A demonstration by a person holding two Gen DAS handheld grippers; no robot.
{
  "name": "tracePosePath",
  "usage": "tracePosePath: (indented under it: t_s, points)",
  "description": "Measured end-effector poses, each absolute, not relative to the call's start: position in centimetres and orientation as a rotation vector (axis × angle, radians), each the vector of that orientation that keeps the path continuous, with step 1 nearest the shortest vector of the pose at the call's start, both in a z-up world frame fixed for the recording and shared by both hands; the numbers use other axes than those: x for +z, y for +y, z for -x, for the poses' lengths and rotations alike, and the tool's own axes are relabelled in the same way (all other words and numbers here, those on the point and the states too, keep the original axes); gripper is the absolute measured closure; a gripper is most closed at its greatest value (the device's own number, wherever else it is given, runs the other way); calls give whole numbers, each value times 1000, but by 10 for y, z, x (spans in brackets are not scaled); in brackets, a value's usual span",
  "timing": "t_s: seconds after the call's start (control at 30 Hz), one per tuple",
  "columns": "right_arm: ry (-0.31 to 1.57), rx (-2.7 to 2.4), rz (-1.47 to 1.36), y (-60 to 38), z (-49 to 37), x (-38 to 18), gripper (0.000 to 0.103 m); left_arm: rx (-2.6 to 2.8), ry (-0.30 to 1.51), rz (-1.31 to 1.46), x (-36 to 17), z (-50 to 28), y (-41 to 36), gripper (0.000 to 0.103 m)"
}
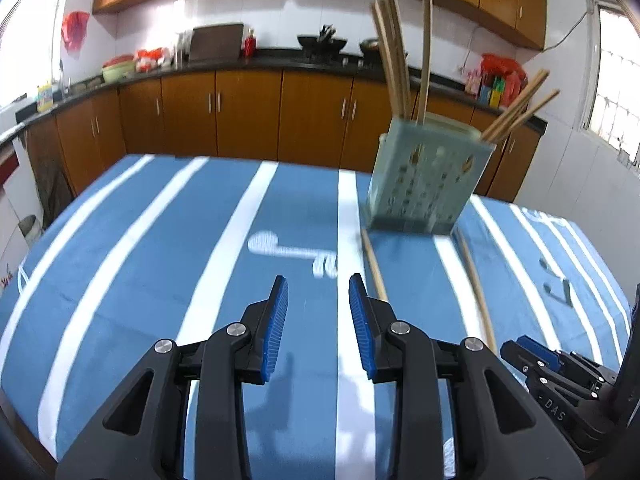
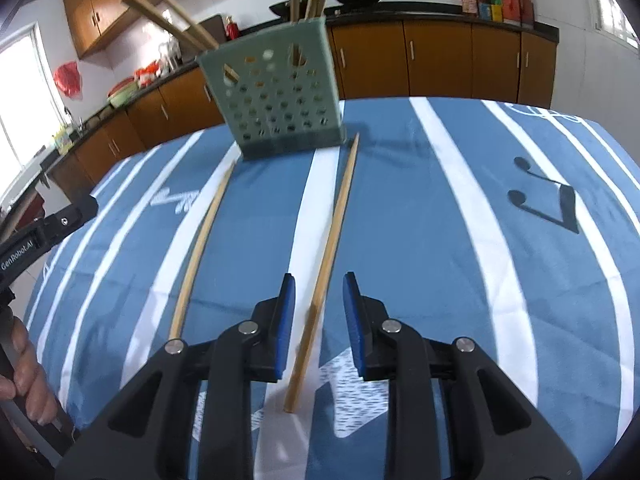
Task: Organize utensils
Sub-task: 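Move both open grippers back down to the last chopsticks on the cloth, then close the right gripper on a bamboo chopstick while the left gripper closes on another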
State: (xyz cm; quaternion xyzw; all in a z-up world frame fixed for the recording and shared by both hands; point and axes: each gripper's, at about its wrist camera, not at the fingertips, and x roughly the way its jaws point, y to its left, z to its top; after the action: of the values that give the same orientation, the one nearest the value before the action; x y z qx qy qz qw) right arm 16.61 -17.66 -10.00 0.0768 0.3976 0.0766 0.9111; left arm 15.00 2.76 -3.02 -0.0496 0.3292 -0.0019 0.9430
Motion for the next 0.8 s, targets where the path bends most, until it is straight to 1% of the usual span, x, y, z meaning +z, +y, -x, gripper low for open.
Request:
tracePosePath:
  t_s: [0.17, 0.27, 0.3, 0.37, 0.53, 0.8]
  points:
    - [865, 138, -126, -171, -174, -109, 78, 1, 707, 111, -39, -149, 30, 71]
    - [858, 125, -105, -170, -174, -109, 79, 0, 718, 112, -42, -149, 30, 71]
    - [857, 121, -100, -170, -174, -109, 80, 0, 720, 111, -43, -148, 29, 71]
    - [853, 107, -93, -171, -175, -110, 86, -2, 725, 109, -45, -147, 28, 71]
    - [855, 93, -104, -176, -177, -109, 94, -10, 741, 110, -49, -147, 25, 71]
    - [861, 13, -140, -199, -185, -108, 95, -63, 782, 121, -57, -146, 15, 71]
